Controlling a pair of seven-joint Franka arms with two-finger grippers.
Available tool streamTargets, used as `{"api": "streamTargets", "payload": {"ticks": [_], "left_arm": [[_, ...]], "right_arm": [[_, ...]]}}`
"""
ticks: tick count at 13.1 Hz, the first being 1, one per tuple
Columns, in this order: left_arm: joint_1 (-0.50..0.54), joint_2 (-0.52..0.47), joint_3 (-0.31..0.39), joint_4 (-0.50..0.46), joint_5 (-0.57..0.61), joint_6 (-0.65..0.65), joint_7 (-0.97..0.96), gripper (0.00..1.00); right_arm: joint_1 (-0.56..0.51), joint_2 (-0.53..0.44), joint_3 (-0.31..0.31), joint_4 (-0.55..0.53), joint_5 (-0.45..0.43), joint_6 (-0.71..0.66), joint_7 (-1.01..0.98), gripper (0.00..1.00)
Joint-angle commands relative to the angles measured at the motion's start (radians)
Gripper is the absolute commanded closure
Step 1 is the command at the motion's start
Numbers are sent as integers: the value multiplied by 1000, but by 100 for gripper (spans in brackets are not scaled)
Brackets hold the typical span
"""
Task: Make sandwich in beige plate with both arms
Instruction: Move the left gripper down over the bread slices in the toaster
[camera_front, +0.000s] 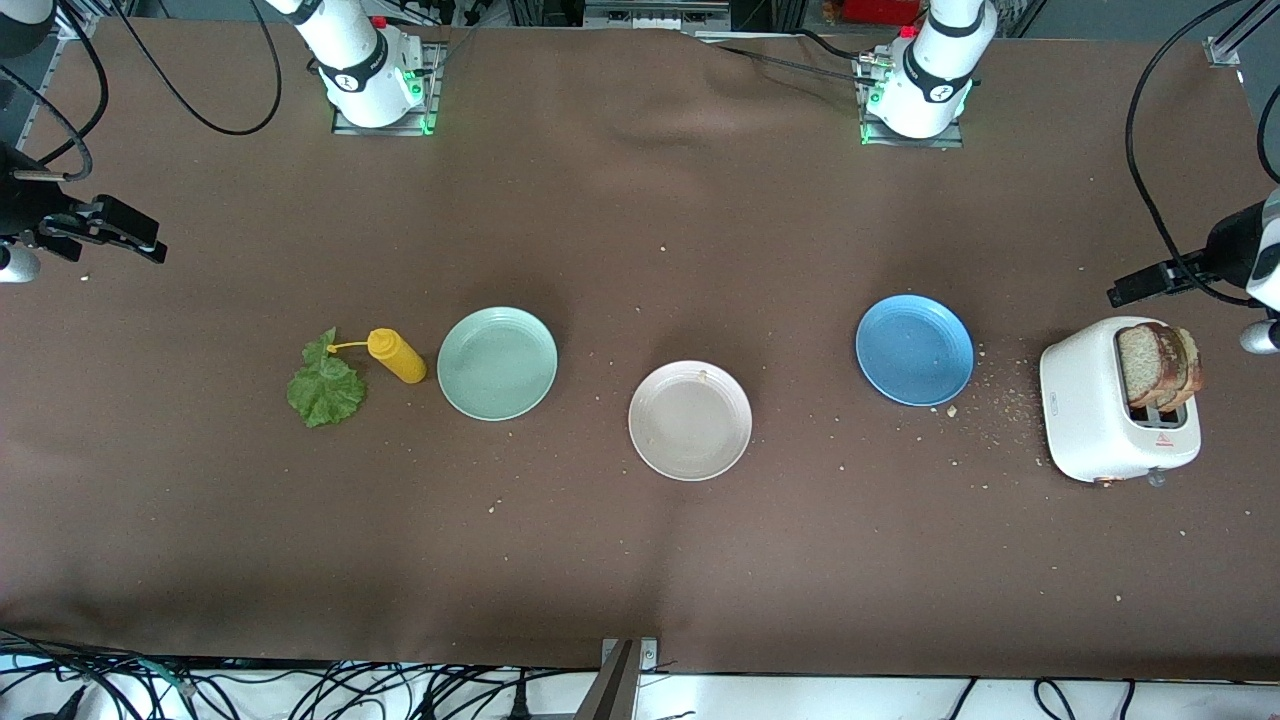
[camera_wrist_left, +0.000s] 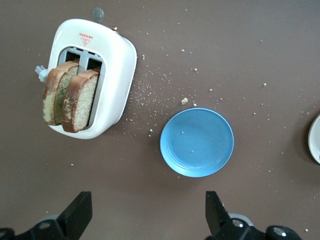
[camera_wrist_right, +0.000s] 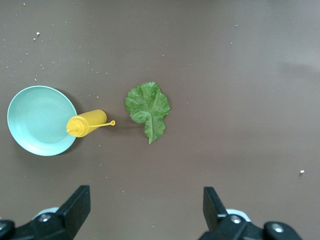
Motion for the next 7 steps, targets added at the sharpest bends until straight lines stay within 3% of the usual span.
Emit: {"api": "streamTargets", "payload": {"ticks": [1,7], "left_arm": [[-9,32,5,59,-25,-32,10,0],[-15,32,5,59,-27,-35,10,0]], "right_arm": [[2,-6,1,0,12,-9,-3,0],[4,-8,2,0,12,-9,2,0]]}}
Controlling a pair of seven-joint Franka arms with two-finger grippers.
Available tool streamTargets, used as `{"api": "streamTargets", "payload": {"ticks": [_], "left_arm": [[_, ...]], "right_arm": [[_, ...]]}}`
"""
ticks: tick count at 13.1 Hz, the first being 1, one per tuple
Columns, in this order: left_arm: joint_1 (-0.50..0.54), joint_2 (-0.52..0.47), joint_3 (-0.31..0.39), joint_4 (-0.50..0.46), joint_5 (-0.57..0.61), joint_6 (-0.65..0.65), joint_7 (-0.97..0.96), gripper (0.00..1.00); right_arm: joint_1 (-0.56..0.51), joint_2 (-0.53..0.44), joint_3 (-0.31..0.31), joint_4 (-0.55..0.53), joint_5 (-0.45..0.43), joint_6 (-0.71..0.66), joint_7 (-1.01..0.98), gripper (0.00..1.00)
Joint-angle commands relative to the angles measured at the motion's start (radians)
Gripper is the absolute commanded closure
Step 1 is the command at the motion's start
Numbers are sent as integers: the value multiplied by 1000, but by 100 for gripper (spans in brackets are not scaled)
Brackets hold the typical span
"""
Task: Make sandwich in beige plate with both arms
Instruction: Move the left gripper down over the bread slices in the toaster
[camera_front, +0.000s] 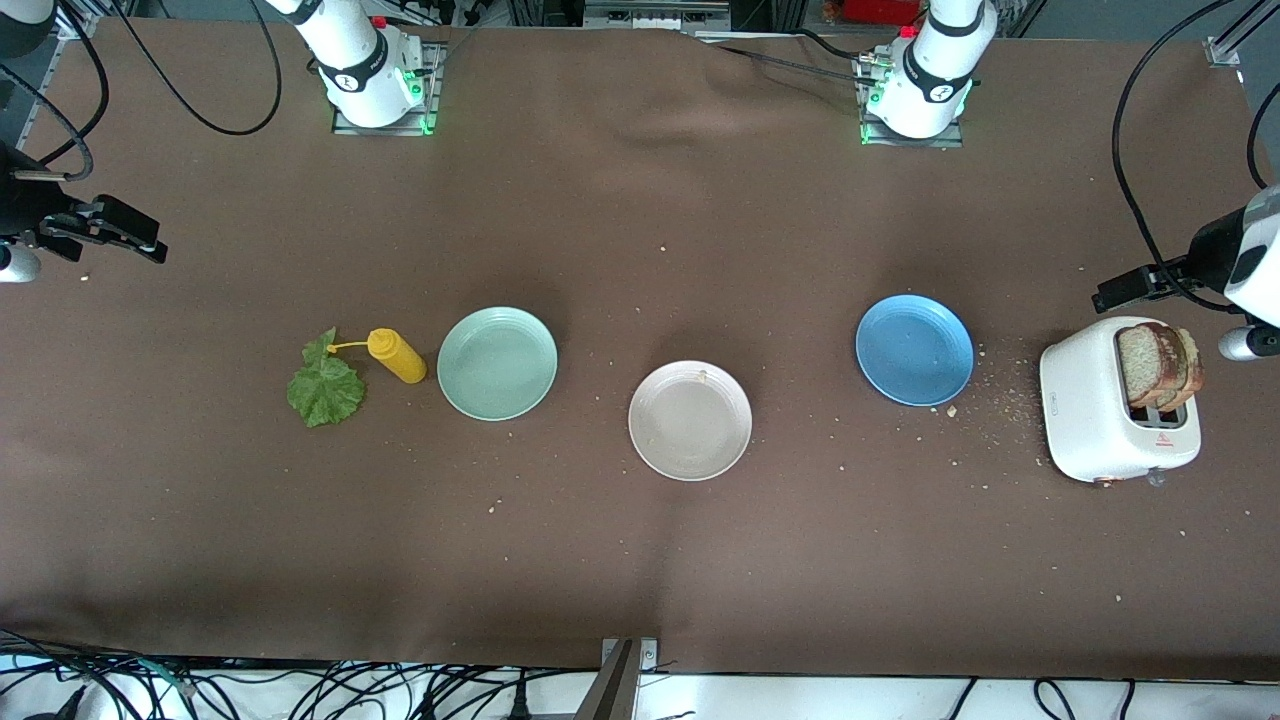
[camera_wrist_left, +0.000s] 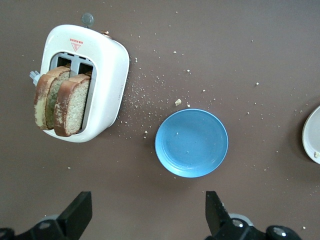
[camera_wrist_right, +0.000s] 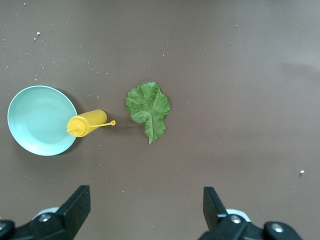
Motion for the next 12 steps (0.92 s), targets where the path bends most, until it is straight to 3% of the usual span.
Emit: {"api": "streamTargets", "payload": {"ticks": [1,5,9,12], "left_arm": [[-4,17,7,37,-27,-28,10,0],[1,17,7,31,-28,-35,20,0],[67,34,18,19,-8,-41,250,0],[67,107,13,19,126,7,267,0]], "right_arm": [[3,-8,1,0,12,-9,2,0],[5,-9,6,0,12,-9,5,0],[6,-8,4,0,12,-9,5,0],[9,-3,6,0,12,-9,-1,0]]}}
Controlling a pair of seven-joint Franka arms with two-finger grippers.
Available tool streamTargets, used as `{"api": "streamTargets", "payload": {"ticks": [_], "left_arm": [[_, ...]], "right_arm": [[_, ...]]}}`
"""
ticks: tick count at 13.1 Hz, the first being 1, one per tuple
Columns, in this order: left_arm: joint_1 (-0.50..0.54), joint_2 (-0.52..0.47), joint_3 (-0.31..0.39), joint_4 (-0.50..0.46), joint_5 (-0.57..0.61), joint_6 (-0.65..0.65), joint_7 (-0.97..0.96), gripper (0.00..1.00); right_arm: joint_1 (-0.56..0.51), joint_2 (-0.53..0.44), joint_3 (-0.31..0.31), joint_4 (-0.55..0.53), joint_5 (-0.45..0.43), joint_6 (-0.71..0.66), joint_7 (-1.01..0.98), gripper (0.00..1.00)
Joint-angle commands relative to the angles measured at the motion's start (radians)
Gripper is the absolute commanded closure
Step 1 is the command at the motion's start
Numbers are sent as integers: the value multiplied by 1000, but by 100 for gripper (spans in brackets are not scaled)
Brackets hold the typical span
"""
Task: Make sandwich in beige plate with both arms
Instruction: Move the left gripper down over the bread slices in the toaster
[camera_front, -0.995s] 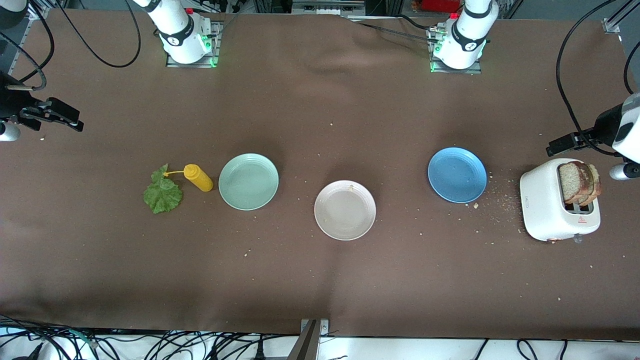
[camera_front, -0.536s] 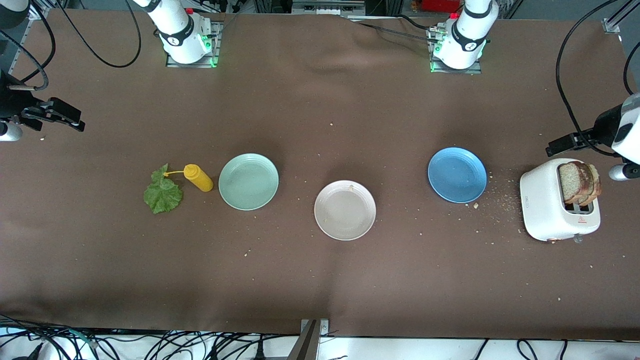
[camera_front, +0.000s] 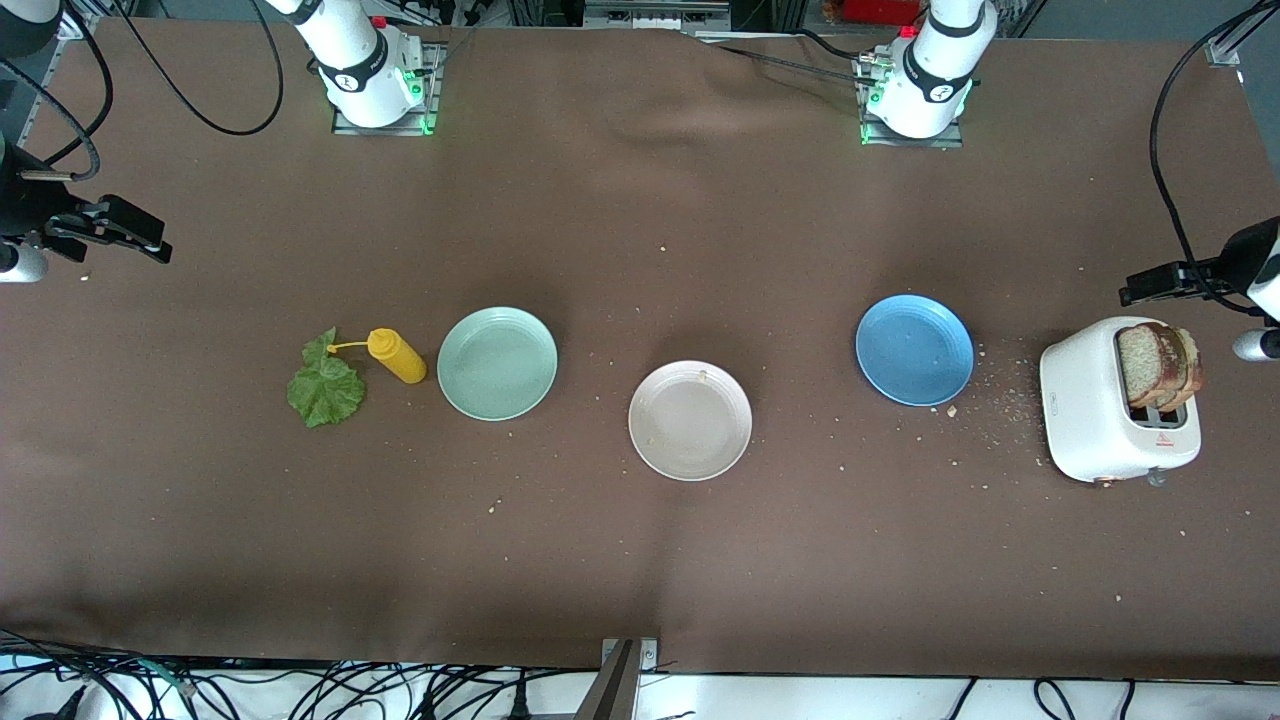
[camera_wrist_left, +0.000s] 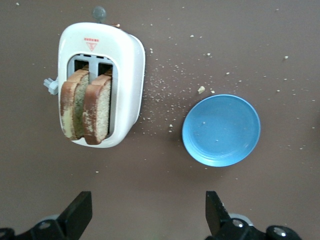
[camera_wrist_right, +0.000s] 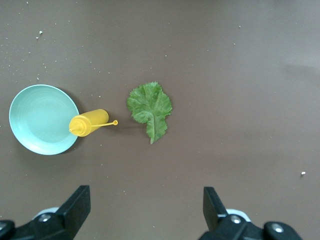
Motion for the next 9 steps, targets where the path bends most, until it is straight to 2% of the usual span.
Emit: {"api": "streamTargets", "payload": {"ticks": [1,4,9], "left_arm": [[8,79,-9,19,68,51,32,0],[48,130,-9,-16,65,161,33,0],[107,194,-9,-21,54,243,104,0]], "right_arm": [[9,-4,0,0,12,-9,5,0],[21,21,0,-2,13,-38,5,0],[34,65,-3,10,18,-17,5,0]]}}
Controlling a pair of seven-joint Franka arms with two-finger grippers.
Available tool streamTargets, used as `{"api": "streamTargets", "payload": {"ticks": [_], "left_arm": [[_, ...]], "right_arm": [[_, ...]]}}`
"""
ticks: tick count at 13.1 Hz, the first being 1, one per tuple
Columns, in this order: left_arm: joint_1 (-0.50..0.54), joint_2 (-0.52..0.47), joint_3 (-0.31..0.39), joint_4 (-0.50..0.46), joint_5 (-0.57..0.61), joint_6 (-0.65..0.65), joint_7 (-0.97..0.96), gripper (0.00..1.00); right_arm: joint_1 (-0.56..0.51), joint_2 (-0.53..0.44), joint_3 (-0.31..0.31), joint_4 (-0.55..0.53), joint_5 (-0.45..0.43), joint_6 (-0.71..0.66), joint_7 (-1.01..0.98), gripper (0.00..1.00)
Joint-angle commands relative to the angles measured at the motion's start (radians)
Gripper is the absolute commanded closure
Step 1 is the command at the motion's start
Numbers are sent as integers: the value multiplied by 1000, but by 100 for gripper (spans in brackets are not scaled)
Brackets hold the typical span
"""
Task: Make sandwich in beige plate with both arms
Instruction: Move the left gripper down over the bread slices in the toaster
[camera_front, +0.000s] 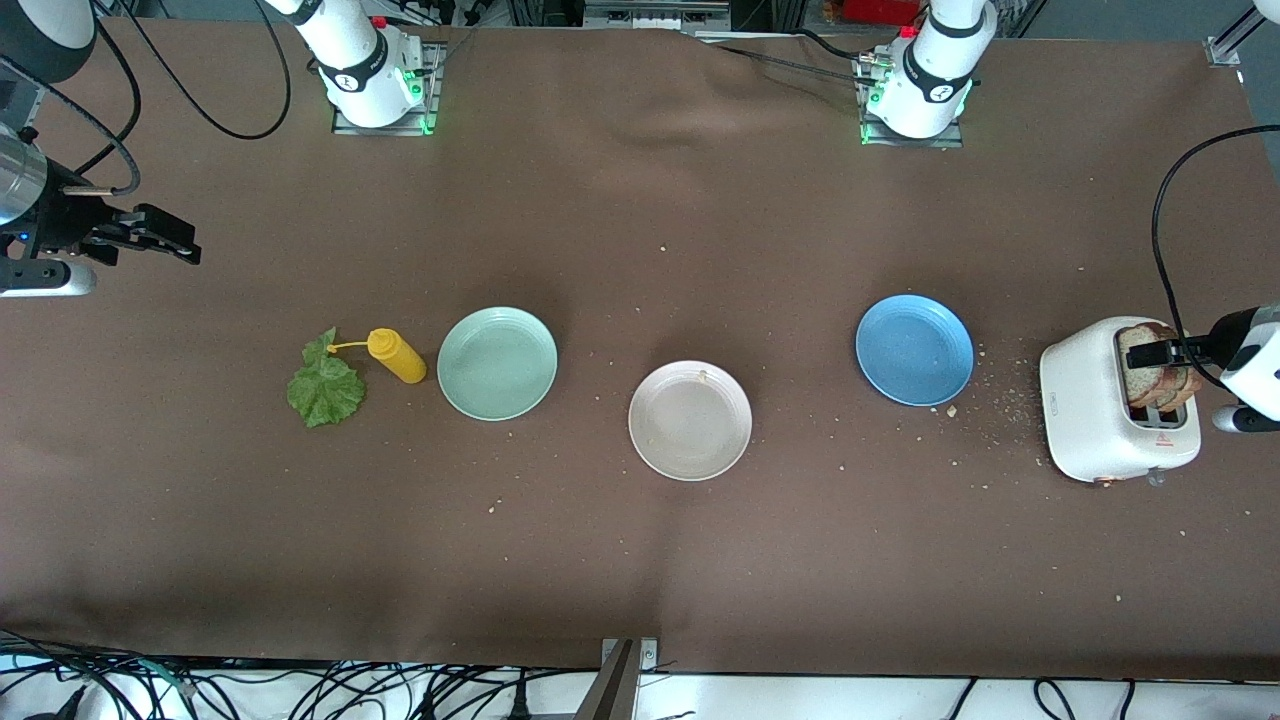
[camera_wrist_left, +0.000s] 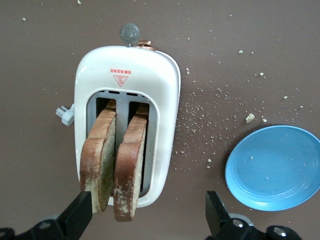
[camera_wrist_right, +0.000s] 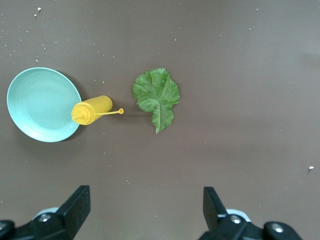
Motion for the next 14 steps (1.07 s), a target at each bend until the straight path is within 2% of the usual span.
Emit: {"api": "streamTargets", "payload": {"ticks": [1,8,12,13,14], "left_arm": [[20,24,-11,0,11,31,31,0],[6,57,-12,-2,6,47,20,0],[20,83,-14,-2,6,47,32,0],[20,84,-14,-2,6,47,34,5],[20,86,-12,-6,8,45,29,20]], "right_arm": [[6,54,-5,50,17,26,-12,0],[3,110,-5,61,12,53,-20,0],[-16,142,-11,58,46,80,-259,0],[-30,150,-13,56,84,84,-316,0],[-51,166,-11,52,143,87,-387,0]]}}
